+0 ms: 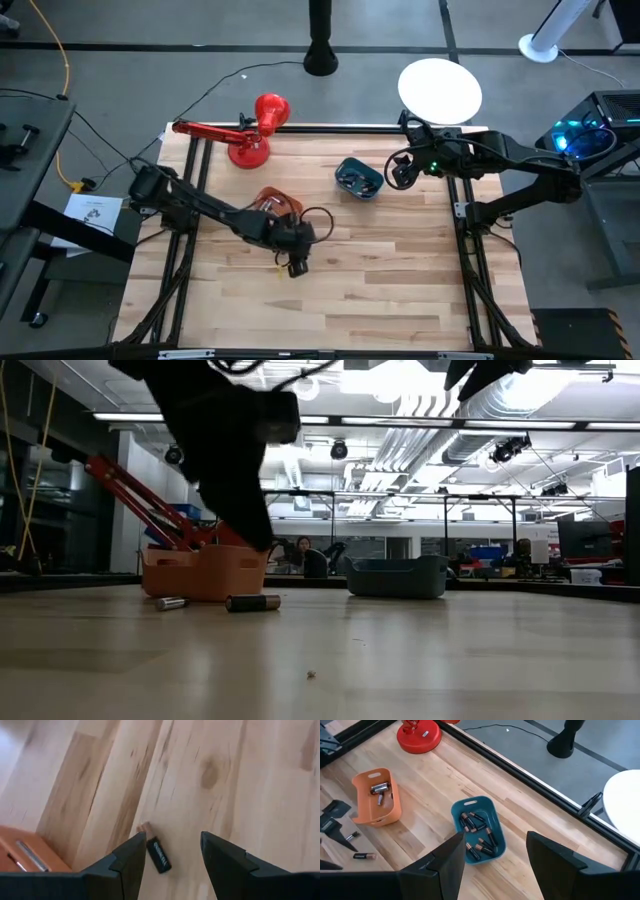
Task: Sort batteries
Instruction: Put the black battery into the blue bin
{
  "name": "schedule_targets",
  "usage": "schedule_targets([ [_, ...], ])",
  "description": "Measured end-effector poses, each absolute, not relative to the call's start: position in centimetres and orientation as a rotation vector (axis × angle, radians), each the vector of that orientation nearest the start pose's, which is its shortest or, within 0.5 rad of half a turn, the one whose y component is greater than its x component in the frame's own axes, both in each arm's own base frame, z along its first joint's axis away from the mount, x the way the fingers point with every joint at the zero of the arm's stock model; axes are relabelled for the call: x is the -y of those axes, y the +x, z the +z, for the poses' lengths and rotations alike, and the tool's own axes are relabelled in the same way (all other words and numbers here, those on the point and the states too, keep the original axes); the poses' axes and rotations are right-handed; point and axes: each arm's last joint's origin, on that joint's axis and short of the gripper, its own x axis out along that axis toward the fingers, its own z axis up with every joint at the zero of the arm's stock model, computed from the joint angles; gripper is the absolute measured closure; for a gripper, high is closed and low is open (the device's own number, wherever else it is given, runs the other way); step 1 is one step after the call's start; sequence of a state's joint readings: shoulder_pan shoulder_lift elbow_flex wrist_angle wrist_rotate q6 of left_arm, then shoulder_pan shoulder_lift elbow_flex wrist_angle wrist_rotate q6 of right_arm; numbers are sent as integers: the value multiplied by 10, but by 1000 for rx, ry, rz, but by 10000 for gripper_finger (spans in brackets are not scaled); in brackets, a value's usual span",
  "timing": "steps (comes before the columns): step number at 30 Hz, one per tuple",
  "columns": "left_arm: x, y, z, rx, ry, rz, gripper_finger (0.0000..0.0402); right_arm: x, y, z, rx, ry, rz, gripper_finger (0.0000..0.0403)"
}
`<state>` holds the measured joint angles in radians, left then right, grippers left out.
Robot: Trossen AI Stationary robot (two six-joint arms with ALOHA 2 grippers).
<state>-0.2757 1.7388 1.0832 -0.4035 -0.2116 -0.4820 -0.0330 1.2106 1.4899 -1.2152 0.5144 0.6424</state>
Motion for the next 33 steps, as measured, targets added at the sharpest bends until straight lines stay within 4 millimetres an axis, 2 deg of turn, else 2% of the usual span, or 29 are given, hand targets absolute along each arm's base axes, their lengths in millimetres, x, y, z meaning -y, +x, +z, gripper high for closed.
schedule_targets([
  [4, 90, 341, 173, -1007, -222, 212, 222, 21, 200, 401, -723, 339, -767, 199],
  [10, 91, 340, 152, -1112, -337, 279, 222, 21, 200, 401, -728, 334, -767, 199],
  [13, 91, 337, 134, -1189, -361, 328, 222, 21, 200, 401, -736, 318, -761, 199],
  [15, 93, 340, 131, -1192, -411, 330, 223, 21, 200, 401, -737, 316, -761, 199],
  [17, 93, 341, 126, -1206, -416, 343, 235, 21, 200, 401, -737, 315, -761, 199],
  [19, 93, 341, 125, -1220, -417, 341, 274, 21, 200, 401, -736, 314, -763, 199],
  [21, 93, 342, 133, -1202, -407, 335, 345, 21, 200, 401, -736, 313, -764, 199],
  [22, 93, 345, 138, -1175, -399, 316, 368, 21, 200, 401, -737, 309, -763, 199],
  [23, 93, 350, 147, -1117, -385, 308, 377, 21, 200, 401, -738, 306, -762, 199],
  [25, 84, 358, 178, -993, -315, 321, 377, 21, 200, 401, -738, 306, -761, 199],
  [28, 53, 374, 227, -764, -200, 350, 378, 21, 201, 402, -718, 315, -757, 199],
  [33, -21, 396, 255, -611, -43, 390, 378, 21, 207, 409, -608, 365, -733, 199],
])
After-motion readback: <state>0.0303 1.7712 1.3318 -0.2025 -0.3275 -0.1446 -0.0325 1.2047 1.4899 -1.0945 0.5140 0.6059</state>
